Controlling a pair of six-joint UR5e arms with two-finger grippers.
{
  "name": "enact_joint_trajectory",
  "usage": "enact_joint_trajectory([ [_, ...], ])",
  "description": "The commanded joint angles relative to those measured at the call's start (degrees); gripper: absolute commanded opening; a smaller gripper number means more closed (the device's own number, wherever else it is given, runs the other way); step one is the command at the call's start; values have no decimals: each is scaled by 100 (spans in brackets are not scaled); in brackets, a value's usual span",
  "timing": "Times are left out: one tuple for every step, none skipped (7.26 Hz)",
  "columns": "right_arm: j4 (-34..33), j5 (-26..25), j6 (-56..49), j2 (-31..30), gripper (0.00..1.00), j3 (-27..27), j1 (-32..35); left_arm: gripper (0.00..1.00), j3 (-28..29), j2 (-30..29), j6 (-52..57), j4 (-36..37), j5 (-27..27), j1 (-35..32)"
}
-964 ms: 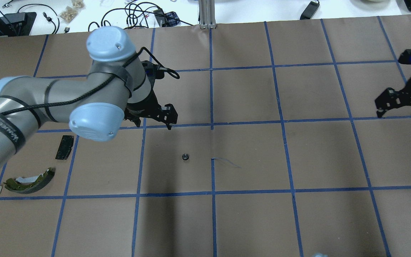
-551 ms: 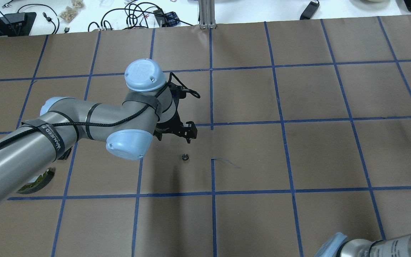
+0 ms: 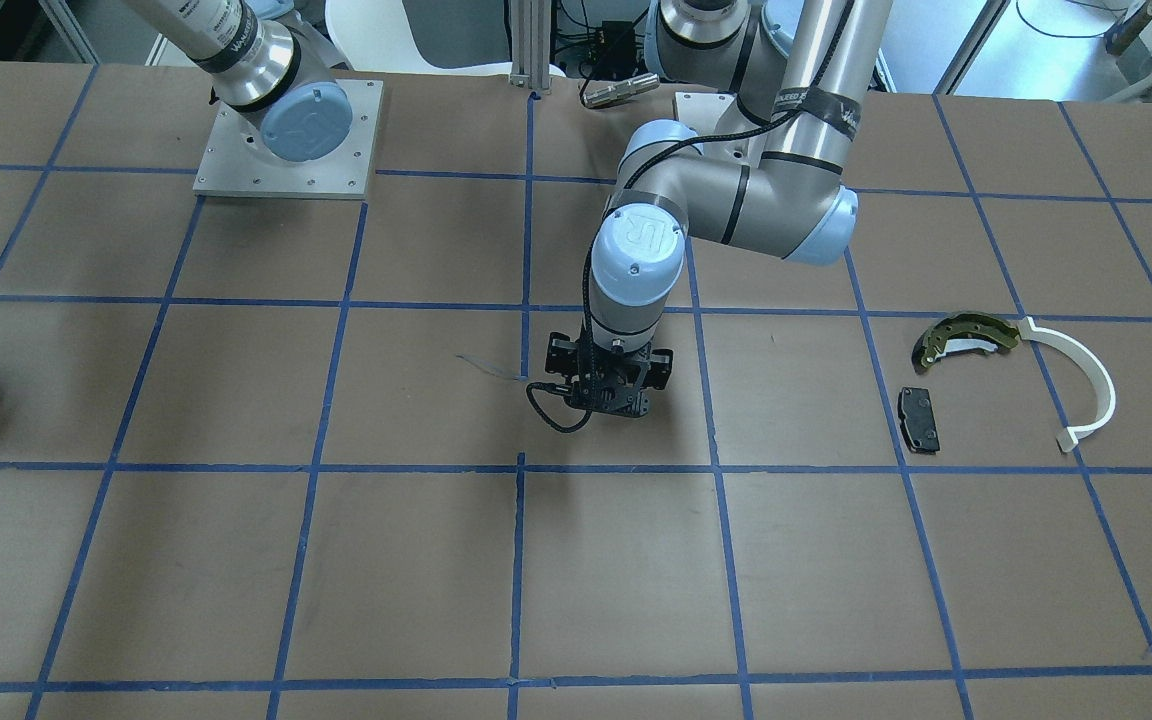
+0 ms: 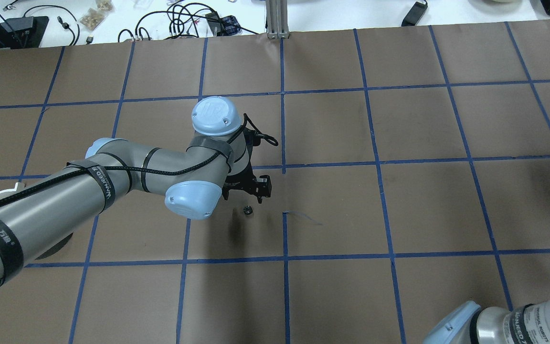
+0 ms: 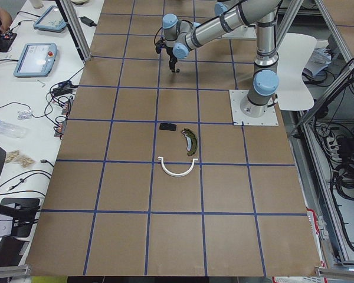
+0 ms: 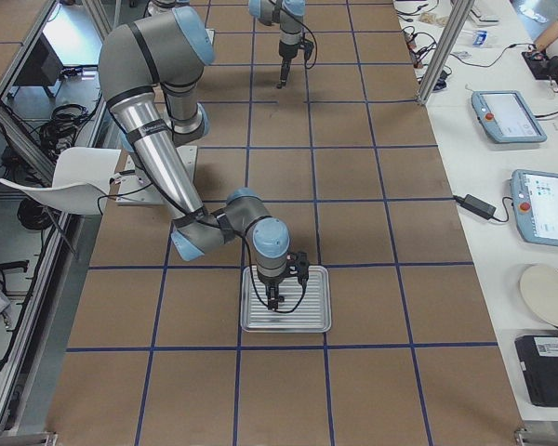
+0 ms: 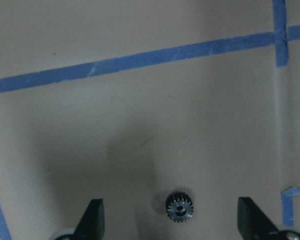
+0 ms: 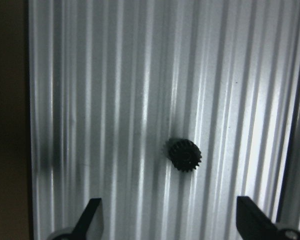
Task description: Place bearing gear from tray to pile
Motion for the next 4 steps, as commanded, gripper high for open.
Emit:
enact_joint_trajectory([
  [-47, 196, -221, 166, 73, -107, -15, 80, -2, -93, -17, 6, -14, -41],
  [-30, 232, -369, 245, 65, -116, -15, 79, -2, -136, -17, 6, -5, -67],
  [-56, 249, -658, 289, 61, -134, -15, 79, -11, -163, -26, 6, -5, -94],
  [-48, 293, -661, 324, 54, -221, -15, 78, -72, -163, -17, 6, 13, -103],
])
